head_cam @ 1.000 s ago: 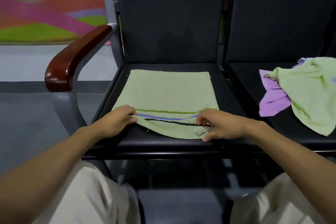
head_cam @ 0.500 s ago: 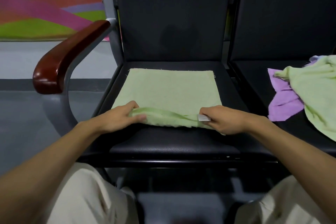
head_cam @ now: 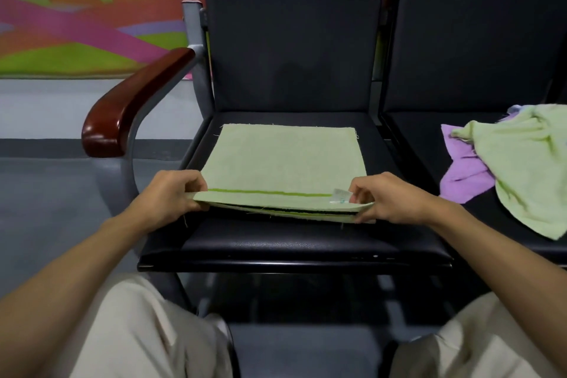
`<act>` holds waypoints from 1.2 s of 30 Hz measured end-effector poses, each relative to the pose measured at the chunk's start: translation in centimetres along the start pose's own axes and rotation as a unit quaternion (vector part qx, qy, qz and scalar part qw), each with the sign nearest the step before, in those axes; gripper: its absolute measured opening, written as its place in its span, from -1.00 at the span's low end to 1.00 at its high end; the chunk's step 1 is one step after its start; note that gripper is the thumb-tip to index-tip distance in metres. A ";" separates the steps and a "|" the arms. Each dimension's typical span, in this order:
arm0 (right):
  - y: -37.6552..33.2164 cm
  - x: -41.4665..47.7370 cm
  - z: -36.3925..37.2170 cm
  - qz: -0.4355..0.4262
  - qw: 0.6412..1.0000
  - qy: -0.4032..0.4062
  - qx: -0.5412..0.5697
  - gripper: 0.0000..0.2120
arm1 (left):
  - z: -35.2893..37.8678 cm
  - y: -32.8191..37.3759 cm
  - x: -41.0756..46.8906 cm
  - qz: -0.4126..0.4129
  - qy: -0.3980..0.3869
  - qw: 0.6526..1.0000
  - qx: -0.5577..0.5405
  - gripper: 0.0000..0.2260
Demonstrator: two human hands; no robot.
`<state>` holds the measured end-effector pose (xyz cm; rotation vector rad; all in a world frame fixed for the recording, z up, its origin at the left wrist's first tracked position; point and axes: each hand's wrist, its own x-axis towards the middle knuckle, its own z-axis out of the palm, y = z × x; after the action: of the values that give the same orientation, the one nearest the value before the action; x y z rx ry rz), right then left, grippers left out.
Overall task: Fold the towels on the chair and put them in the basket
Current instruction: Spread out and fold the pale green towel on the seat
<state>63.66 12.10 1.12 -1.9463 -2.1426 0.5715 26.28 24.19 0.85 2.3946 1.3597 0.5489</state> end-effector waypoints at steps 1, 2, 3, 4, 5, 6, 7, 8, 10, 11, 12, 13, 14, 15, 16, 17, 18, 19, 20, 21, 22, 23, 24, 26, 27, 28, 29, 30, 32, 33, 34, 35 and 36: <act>0.0 -0.4 -0.2 0.006 1.000 0.009 0.004 -0.68 | -0.1 -0.1 -0.2 0.003 0.000 1.000 0.017 -0.75; 0.1 -0.7 -0.3 0.011 1.000 0.013 0.004 -0.70 | -0.2 -0.3 -0.4 0.005 -0.006 0.999 0.036 -0.74; 0.1 -0.9 -0.3 0.013 1.000 0.014 0.000 -0.71 | -0.2 -0.3 -0.5 0.007 -0.015 0.999 0.051 -0.77; 0.2 -1.1 -0.3 0.015 1.000 0.013 -0.007 -0.71 | -0.1 -0.4 -0.5 0.007 -0.031 0.998 0.063 -0.81; 0.3 -1.3 -0.1 0.020 1.000 0.011 -0.014 -0.70 | 0.1 -0.3 -0.6 0.011 -0.050 0.996 0.075 -0.85; 0.4 -1.3 0.1 0.026 0.999 0.010 -0.021 -0.71 | 0.3 -0.3 -0.6 0.021 -0.071 0.993 0.088 -0.86; 0.4 -1.5 0.3 0.030 0.999 0.012 -0.027 -0.74 | 0.5 -0.2 -0.7 0.034 -0.088 0.991 0.097 -0.85; 0.3 -1.6 0.5 0.030 0.999 0.019 -0.032 -0.79 | 0.7 -0.2 -0.7 0.042 -0.094 0.990 0.094 -0.85; 0.0 -1.8 0.7 0.020 0.999 0.040 -0.029 -0.90 | 0.6 -0.3 -0.9 0.040 -0.079 0.994 0.058 -0.89; 0.0 -1.8 0.7 0.012 0.998 0.052 -0.021 -0.91 | 0.5 -0.3 -1.0 0.035 -0.071 0.996 0.039 -0.91; 0.0 -1.8 0.7 0.005 0.998 0.064 -0.015 -0.89 | 0.4 -0.4 -1.1 0.035 -0.066 0.997 0.026 -0.90; 0.0 -1.8 0.7 0.003 0.997 0.072 -0.012 -0.88 | 0.4 -0.4 -1.1 0.036 -0.060 0.997 0.021 -0.88; 0.1 -1.8 0.6 0.007 0.997 0.082 -0.012 -0.88 | 0.4 -0.4 -1.1 0.035 -0.047 0.998 0.017 -0.87; 0.2 -1.7 0.6 0.014 0.995 0.099 -0.016 -0.90 | 0.4 -0.3 -1.1 0.030 -0.025 0.999 0.014 -0.87; 0.1 -1.6 0.6 0.022 0.991 0.133 -0.024 -0.91 | 0.3 -0.2 -0.9 0.025 0.009 1.000 0.015 -0.87; 0.0 -1.4 0.5 0.025 0.981 0.187 -0.033 -0.91 | 0.3 -0.1 -0.6 0.028 0.059 0.998 0.020 -0.87; -0.3 -1.2 0.4 0.019 0.966 0.257 -0.039 -0.90 | 0.2 0.0 -0.1 0.040 0.118 0.992 0.024 -0.85; -0.5 -0.9 0.2 0.001 0.945 0.324 -0.042 -0.88 | 0.0 0.2 0.3 0.054 0.180 0.982 0.019 -0.83; -0.6 -0.7 0.0 -0.022 0.927 0.372 -0.048 -0.87 | -0.2 0.6 0.7 0.068 0.238 0.969 0.003 -0.79; -0.6 -0.5 -0.1 -0.048 0.918 0.390 -0.056 -0.87 | -0.4 0.9 0.9 0.077 0.276 0.958 -0.017 -0.77; -0.5 -0.4 0.0 -0.074 0.919 0.380 -0.068 -0.88 | -0.5 1.1 0.9 0.086 0.287 0.954 -0.029 -0.77; -0.4 -0.3 0.2 -0.095 0.931 0.345 -0.079 -0.88 | -0.5 1.1 0.8 0.092 0.267 0.959 -0.026 -0.77; -0.2 -0.3 0.5 -0.102 0.948 0.289 -0.090 -0.89 | -0.3 0.7 0.5 0.097 0.225 0.970 -0.012 -0.78; -0.1 -0.7 1.1 -0.077 0.979 0.154 -0.105 -0.88 | 0.3 -0.7 -0.1 0.088 0.107 0.990 0.018 -0.79; 0.0 -1.0 1.3 -0.061 0.987 0.097 -0.113 -0.87 | 0.4 -1.5 -0.4 0.076 0.046 0.995 0.033 -0.79; 0.1 -1.1 1.5 -0.050 0.990 0.062 -0.114 -0.87 | 0.4 -2.2 -0.6 0.066 -0.009 0.997 0.049 -0.79; 0.2 -1.3 1.5 -0.045 0.992 0.046 -0.110 -0.86 | 0.5 -2.8 -0.9 0.060 -0.054 0.995 0.064 -0.79; 0.3 -1.4 1.5 -0.038 0.993 0.038 -0.106 -0.84 | 0.5 -3.2 -1.1 0.058 -0.086 0.992 0.075 -0.77; 0.3 -1.5 1.5 -0.018 0.994 0.023 -0.101 -0.73 | 0.5 -3.8 -1.5 0.064 -0.113 0.987 0.090 -0.72; 0.2 -1.6 1.5 -0.010 0.995 0.016 -0.098 -0.67 | 0.5 -4.0 -1.6 0.067 -0.119 0.986 0.093 -0.70; 0.0 -1.6 1.5 -0.006 0.995 0.013 -0.094 -0.64 | 0.5 -4.0 -1.6 0.070 -0.123 0.986 0.088 -0.68; -0.1 -1.7 1.6 -0.004 0.996 0.016 -0.092 -0.65 | 0.5 -4.0 -1.6 0.072 -0.123 0.987 0.078 -0.67; -0.3 -1.8 1.6 -0.004 0.995 0.024 -0.101 -0.68 | 0.5 -4.0 -1.5 0.074 -0.117 0.988 0.072 -0.68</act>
<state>62.98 10.06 -0.02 -2.0282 -2.2527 0.3127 22.89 24.75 -1.71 2.5943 1.1623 0.2008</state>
